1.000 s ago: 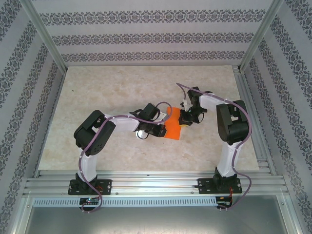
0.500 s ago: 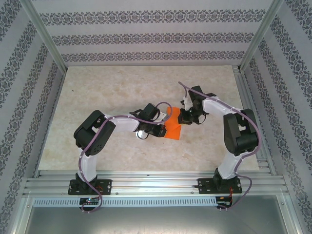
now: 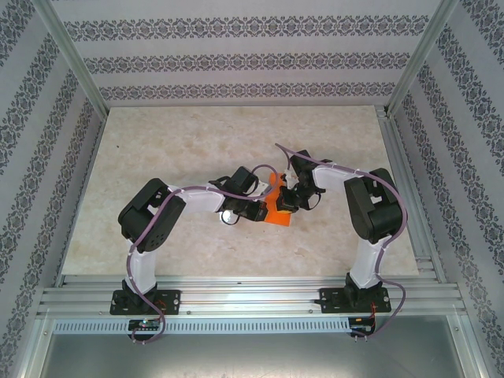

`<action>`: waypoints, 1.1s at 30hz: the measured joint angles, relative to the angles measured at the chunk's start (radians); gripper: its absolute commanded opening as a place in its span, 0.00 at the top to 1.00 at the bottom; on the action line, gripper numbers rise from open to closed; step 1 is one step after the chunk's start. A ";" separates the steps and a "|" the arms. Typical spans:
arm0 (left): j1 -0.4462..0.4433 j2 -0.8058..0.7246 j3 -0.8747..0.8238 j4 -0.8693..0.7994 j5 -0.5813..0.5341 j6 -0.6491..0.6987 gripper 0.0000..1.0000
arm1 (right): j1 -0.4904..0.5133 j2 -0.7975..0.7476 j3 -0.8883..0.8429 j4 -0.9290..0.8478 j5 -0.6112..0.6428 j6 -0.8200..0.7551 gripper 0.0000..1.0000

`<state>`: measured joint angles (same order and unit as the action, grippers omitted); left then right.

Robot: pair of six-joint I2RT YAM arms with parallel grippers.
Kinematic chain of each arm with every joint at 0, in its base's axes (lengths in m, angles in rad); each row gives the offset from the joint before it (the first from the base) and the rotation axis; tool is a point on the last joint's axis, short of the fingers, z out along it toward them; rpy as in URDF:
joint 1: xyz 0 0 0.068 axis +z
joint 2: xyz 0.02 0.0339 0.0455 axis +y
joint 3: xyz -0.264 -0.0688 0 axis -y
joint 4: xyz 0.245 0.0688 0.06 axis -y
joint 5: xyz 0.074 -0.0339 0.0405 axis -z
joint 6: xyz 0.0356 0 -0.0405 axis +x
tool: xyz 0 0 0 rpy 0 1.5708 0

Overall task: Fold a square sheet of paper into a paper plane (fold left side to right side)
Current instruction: Fold the triangle a second time at the center of the table.

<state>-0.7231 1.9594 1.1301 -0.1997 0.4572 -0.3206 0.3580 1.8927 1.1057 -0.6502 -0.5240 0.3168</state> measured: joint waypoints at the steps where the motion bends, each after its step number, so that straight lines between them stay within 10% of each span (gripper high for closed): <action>1: 0.000 0.000 0.006 -0.012 0.001 0.000 0.99 | 0.000 0.000 0.000 0.000 0.001 0.000 0.95; 33: 0.008 0.024 -0.013 0.064 0.082 0.023 1.00 | 0.002 0.003 0.012 -0.019 0.026 -0.005 0.95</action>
<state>-0.7147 1.9839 1.1168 -0.1356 0.5388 -0.2974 0.3603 1.8954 1.1175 -0.6689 -0.4984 0.3122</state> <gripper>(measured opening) 0.034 0.047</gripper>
